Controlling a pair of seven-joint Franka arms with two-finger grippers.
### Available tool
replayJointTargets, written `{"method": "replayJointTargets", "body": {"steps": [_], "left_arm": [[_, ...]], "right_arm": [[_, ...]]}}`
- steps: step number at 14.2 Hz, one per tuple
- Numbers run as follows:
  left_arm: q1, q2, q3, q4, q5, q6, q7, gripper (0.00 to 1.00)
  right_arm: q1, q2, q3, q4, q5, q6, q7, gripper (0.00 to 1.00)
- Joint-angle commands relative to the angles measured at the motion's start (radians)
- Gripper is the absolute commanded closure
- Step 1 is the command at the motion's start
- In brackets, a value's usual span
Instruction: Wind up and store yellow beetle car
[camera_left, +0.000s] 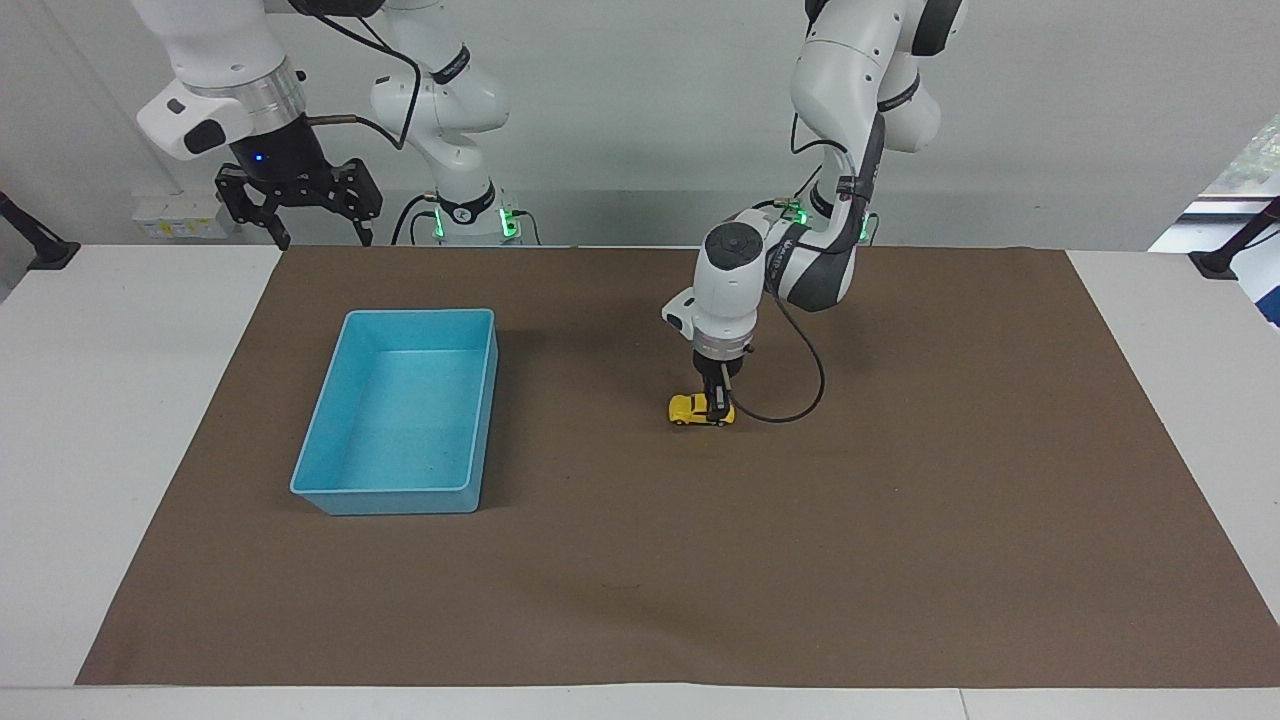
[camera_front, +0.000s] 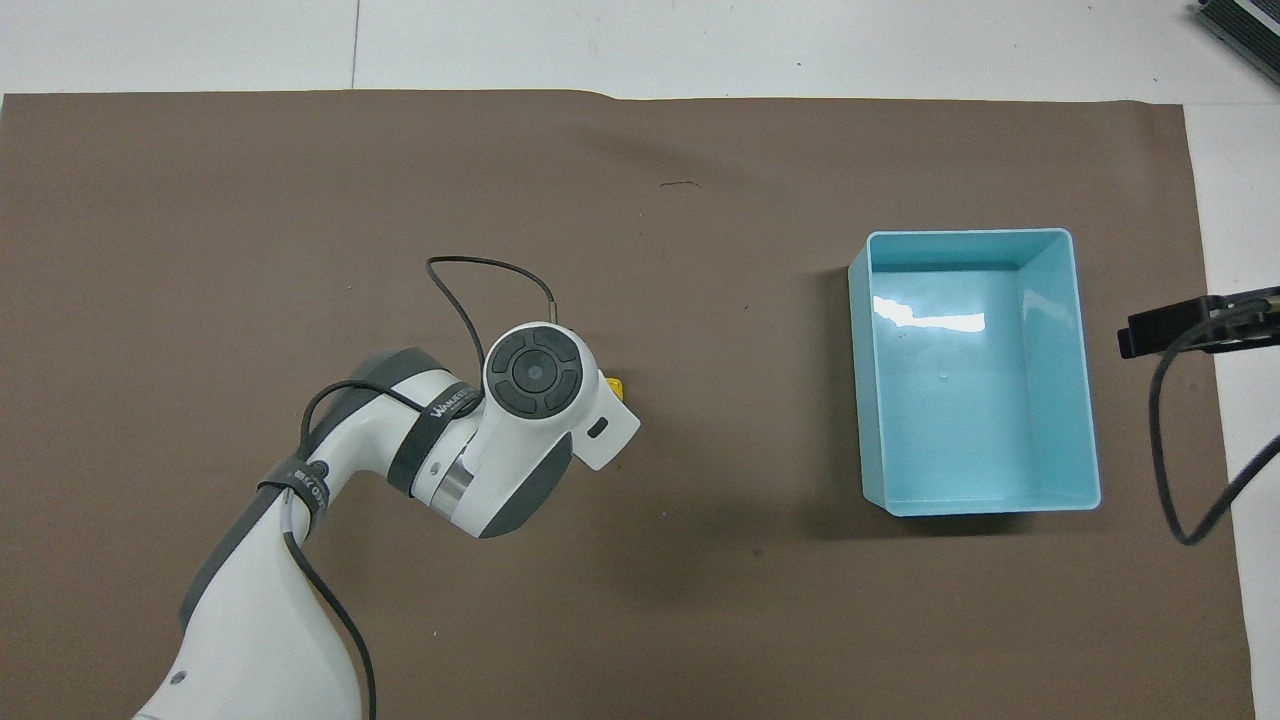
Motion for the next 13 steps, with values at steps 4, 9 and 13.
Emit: {"method": "replayJointTargets", "body": {"steps": [4,9,13], "left_arm": [[0.033,-0.015,0.017,-0.033,0.021,0.007,0.011,1.0],[0.087,-0.033,0.02,-0.081,0.021,0.008,0.1,1.0],[0.145,-0.042,0.021,-0.104,0.021,0.013,0.183,1.0]], "right_arm": [[-0.007,-0.005,0.004,0.003,0.006,-0.003,0.003,0.0],[-0.008,-0.005,0.004,0.003,0.006,-0.004,0.003,0.0],[-0.008,-0.005,0.004,0.003,0.006,-0.004,0.003,0.0]]}}
